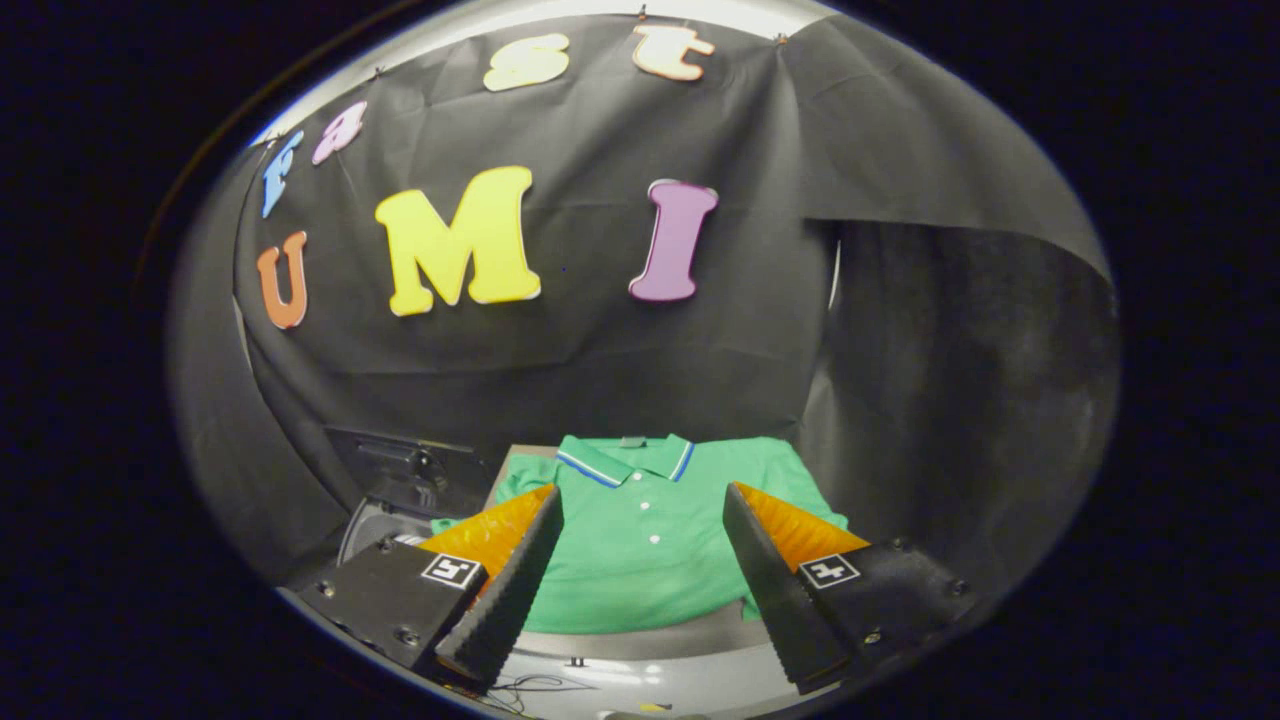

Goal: Put the clothes into the washing machine and then close the washing machine lid.

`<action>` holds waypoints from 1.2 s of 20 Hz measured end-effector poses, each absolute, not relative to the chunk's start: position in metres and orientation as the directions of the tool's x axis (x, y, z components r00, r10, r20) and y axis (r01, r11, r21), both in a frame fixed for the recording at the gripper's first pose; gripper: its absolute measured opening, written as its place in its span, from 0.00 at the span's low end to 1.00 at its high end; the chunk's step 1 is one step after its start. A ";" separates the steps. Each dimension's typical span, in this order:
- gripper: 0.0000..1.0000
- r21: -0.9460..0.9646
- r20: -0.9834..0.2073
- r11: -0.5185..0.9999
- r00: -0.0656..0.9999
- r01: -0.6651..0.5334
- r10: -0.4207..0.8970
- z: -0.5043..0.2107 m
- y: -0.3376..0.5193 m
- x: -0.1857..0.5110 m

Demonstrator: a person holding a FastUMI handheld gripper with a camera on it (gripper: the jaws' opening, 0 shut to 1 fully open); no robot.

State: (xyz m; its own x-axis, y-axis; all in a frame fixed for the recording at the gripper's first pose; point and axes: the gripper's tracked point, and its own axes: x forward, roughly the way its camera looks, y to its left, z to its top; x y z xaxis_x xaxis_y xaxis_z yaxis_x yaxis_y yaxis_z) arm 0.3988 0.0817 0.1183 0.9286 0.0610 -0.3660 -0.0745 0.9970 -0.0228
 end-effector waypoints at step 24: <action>0.87 -0.060 -0.766 0.995 0.642 -0.082 0.007 0.009 0.077 0.475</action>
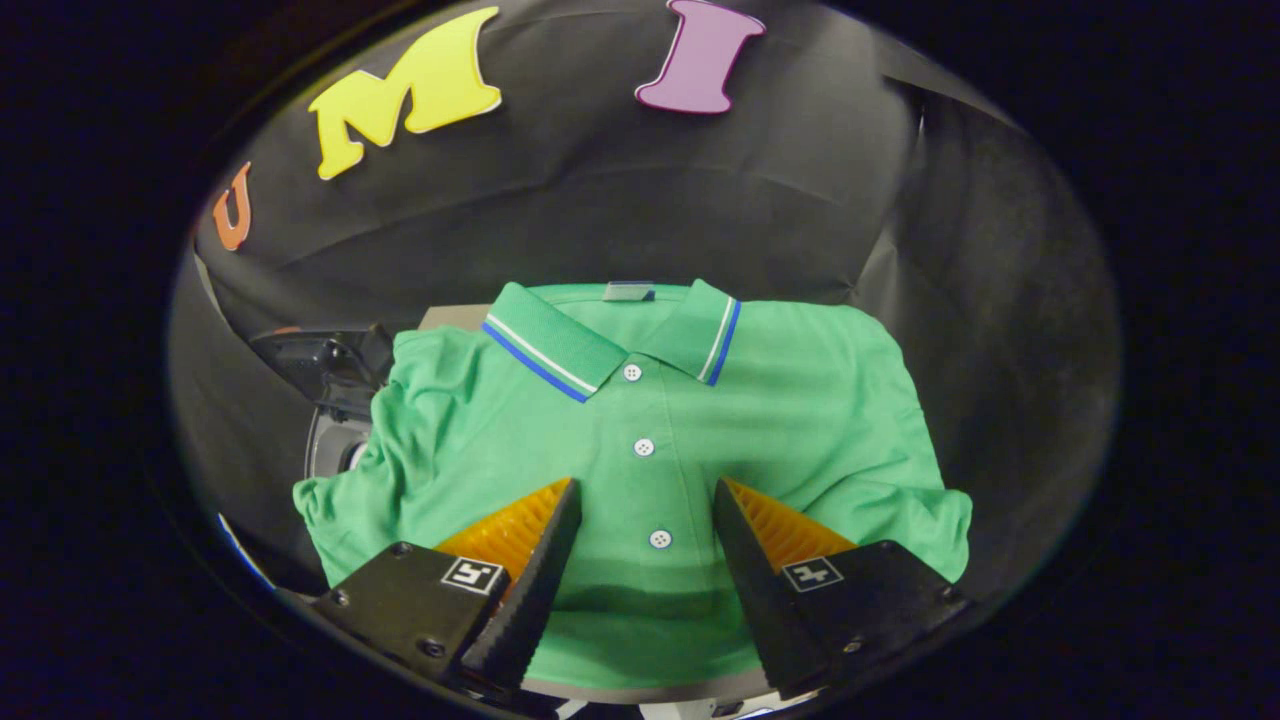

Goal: Put the clothes into the washing machine and then close the washing machine lid.

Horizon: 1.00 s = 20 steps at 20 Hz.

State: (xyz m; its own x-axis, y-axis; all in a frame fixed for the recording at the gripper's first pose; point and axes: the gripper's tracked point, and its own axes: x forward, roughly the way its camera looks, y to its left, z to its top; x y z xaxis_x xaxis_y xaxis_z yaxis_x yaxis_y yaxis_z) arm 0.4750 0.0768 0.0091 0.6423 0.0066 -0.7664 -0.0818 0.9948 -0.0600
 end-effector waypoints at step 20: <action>0.04 0.076 -0.658 0.996 0.749 -0.040 0.080 0.029 0.093 0.473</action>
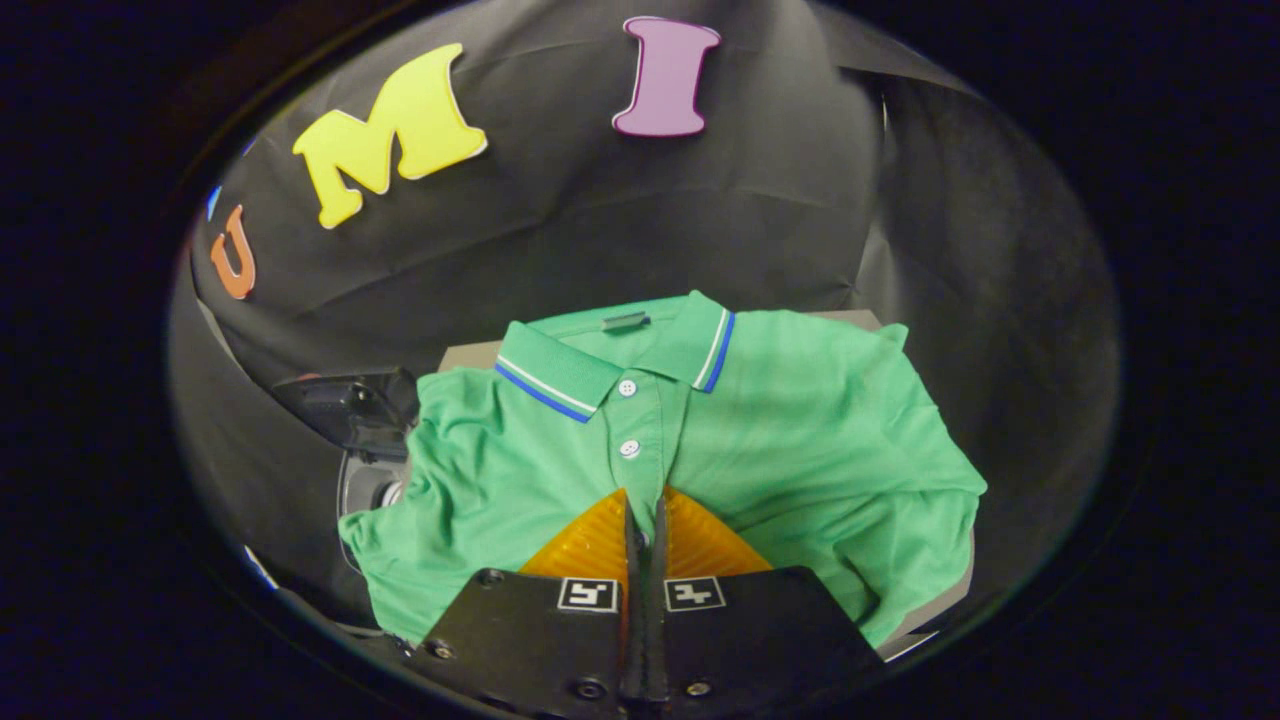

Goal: Put the clothes into the washing machine and then close the washing machine lid.

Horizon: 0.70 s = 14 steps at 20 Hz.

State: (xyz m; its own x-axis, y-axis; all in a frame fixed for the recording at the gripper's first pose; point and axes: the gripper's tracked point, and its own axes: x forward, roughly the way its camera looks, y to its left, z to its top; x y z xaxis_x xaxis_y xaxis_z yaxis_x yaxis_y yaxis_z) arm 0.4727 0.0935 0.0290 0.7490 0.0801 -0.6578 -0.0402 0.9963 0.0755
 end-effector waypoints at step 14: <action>0.04 0.197 -0.283 0.931 0.892 -0.307 0.353 0.194 0.246 0.406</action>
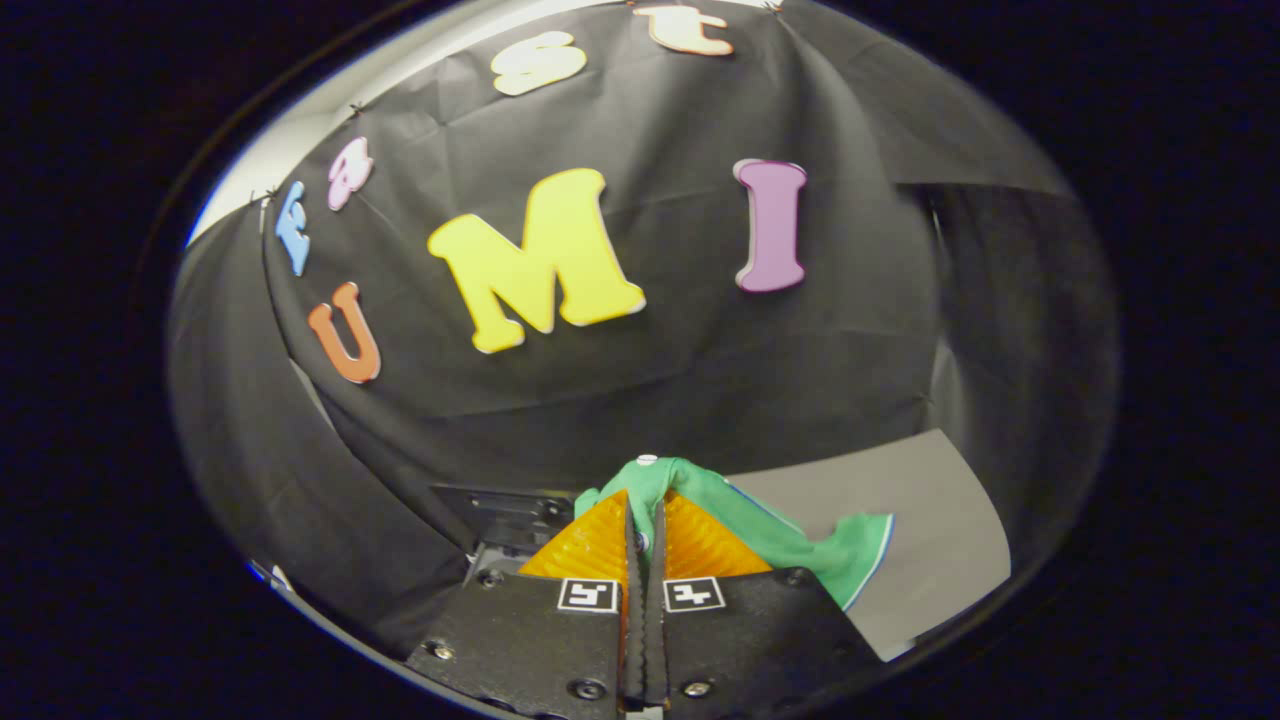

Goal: Put the clothes into the washing machine and then close the washing machine lid.

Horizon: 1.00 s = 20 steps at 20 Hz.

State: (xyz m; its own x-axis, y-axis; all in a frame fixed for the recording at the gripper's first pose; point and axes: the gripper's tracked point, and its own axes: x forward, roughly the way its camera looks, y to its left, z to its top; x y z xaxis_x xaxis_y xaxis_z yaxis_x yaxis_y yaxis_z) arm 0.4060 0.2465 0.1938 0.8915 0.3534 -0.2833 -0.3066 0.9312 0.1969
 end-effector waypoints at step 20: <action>0.04 0.268 -0.366 0.834 0.750 -0.483 0.552 0.079 0.478 0.391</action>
State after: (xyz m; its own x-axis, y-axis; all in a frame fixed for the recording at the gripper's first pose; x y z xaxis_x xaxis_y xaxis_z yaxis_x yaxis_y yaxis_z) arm 0.3913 0.4782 0.0785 0.7496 0.5517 -0.3656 -0.4828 0.8337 0.2681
